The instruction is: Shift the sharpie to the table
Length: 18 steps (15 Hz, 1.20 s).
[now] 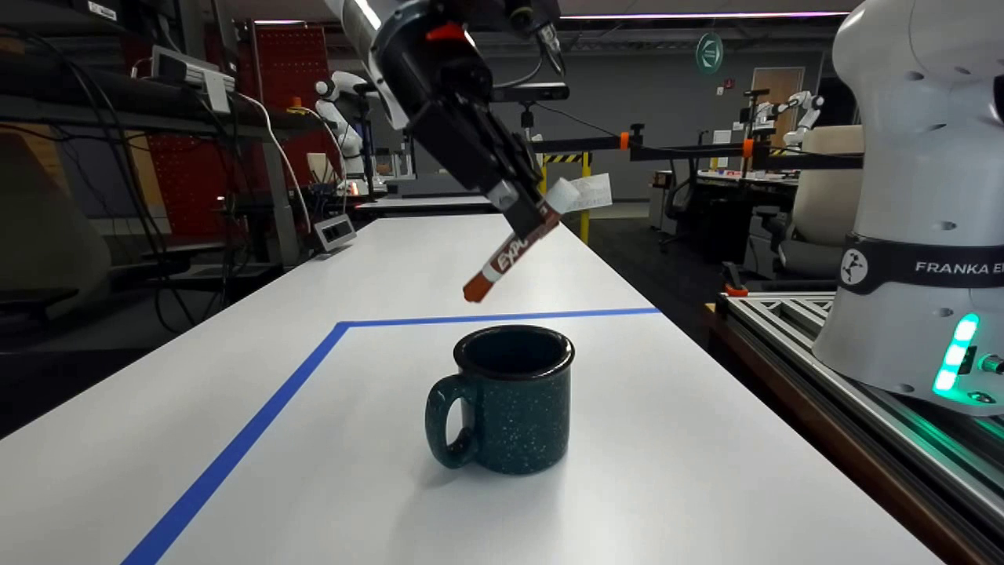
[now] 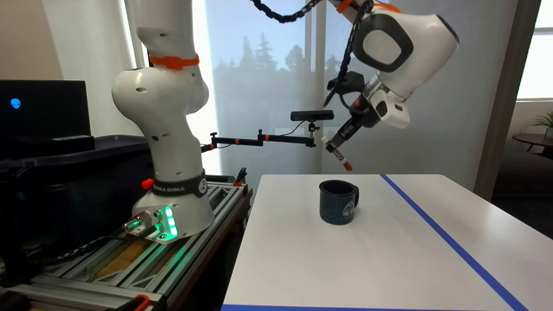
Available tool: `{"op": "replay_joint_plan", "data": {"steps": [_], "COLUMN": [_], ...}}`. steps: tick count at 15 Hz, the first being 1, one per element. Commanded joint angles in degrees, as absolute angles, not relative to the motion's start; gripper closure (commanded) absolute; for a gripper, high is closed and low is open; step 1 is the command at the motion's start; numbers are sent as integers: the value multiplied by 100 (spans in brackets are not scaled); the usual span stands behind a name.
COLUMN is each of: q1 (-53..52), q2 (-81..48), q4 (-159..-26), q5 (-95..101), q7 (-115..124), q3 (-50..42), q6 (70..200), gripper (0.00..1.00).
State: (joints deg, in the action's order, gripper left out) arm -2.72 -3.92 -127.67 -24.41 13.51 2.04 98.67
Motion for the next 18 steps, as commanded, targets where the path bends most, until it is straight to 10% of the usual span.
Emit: {"op": "replay_joint_plan", "data": {"steps": [1,18], "q1": [-143,138], "q2": [532,-804], "q4": [-13119,-14614], "q5": [-2136,-922], "q7": [1342,1361], "q3": [79,-165], "q6": [10359,15685], "gripper": [95,95]}}
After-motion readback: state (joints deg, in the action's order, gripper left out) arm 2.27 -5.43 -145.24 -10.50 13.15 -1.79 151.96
